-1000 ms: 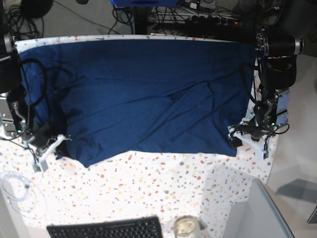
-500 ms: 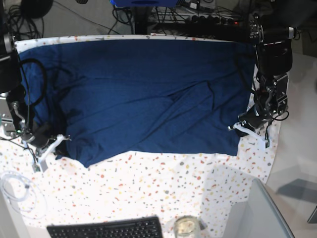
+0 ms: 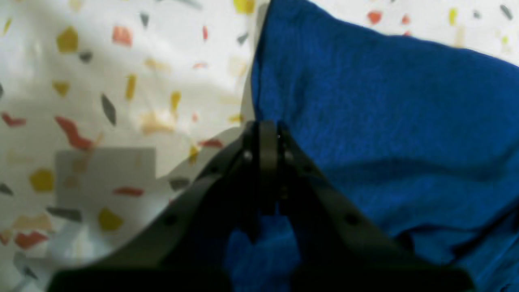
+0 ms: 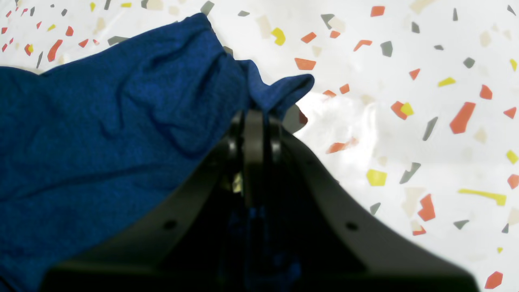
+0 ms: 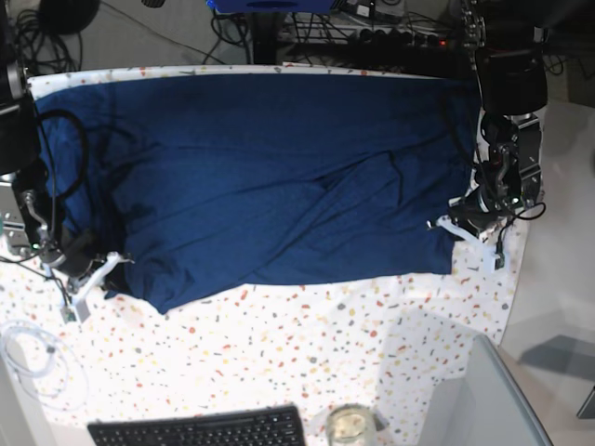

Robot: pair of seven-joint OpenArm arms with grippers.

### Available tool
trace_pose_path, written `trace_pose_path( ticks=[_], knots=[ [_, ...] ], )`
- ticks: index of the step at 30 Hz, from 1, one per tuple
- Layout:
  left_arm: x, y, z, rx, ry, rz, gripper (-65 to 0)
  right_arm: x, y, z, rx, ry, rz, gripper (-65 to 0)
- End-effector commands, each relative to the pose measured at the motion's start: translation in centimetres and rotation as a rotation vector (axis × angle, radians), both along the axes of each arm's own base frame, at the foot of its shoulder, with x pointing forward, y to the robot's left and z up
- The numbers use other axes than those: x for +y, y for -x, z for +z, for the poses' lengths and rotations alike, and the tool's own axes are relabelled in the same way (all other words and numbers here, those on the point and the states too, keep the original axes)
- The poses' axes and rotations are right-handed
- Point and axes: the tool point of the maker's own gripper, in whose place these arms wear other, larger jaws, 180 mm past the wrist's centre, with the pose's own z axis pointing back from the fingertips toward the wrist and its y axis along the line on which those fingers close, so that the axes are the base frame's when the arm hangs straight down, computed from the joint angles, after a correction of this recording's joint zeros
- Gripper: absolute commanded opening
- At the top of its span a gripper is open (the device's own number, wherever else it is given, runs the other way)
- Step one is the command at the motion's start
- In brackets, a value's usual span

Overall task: Layout the t-shirt on the table in an organized manner, then fold the t-shirt properly
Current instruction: 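Grasp the shirt's side edges with both grippers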

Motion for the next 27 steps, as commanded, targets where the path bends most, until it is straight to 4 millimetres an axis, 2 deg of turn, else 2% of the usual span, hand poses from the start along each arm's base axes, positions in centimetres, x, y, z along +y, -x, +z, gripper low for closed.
trace_pose_path(
  ticks=[1,11,15,19,22,23,25,27],
  knots=[
    [0.7,-1.0,1.2,-0.039,-0.011,0.000,-65.0,-0.6,-1.9,2.3,-0.070,-0.007,-0.009,-65.0],
    [0.6,0.2,0.5,-0.017,-0.007,0.001,-65.0,-0.6,-1.9,2.3,-0.070,-0.005,-0.009,-65.0],
    [0.4,0.3,1.5,-0.048,-0.024,-0.016,-36.0,-0.6,-1.9,2.3,-0.070,-0.005,-0.009,-65.0],
    [0.7,0.2,3.0,-0.093,-0.048,-0.025,-18.8,-0.6,-1.9,2.3,-0.070,-0.005,-0.009,-65.0],
    [2.5,-0.4,4.3,-0.131,-0.054,0.032,-13.8,-0.6,-1.9,2.3,-0.069,-0.003,-0.007,-65.0],
    [3.0,-0.5,4.4,-0.131,-0.055,0.045,-14.0,-0.6,-1.9,2.2,-0.068,-0.002,-0.007,-65.0],
    [3.3,-2.1,5.2,-0.152,-0.047,0.056,-14.0,-0.6,-1.9,2.2,-0.067,-0.002,-0.006,-65.0],
    [3.4,-3.1,4.9,-0.142,-0.028,0.068,-14.0,-0.6,-2.0,2.3,-0.069,-0.002,-0.006,-65.0]
  ],
)
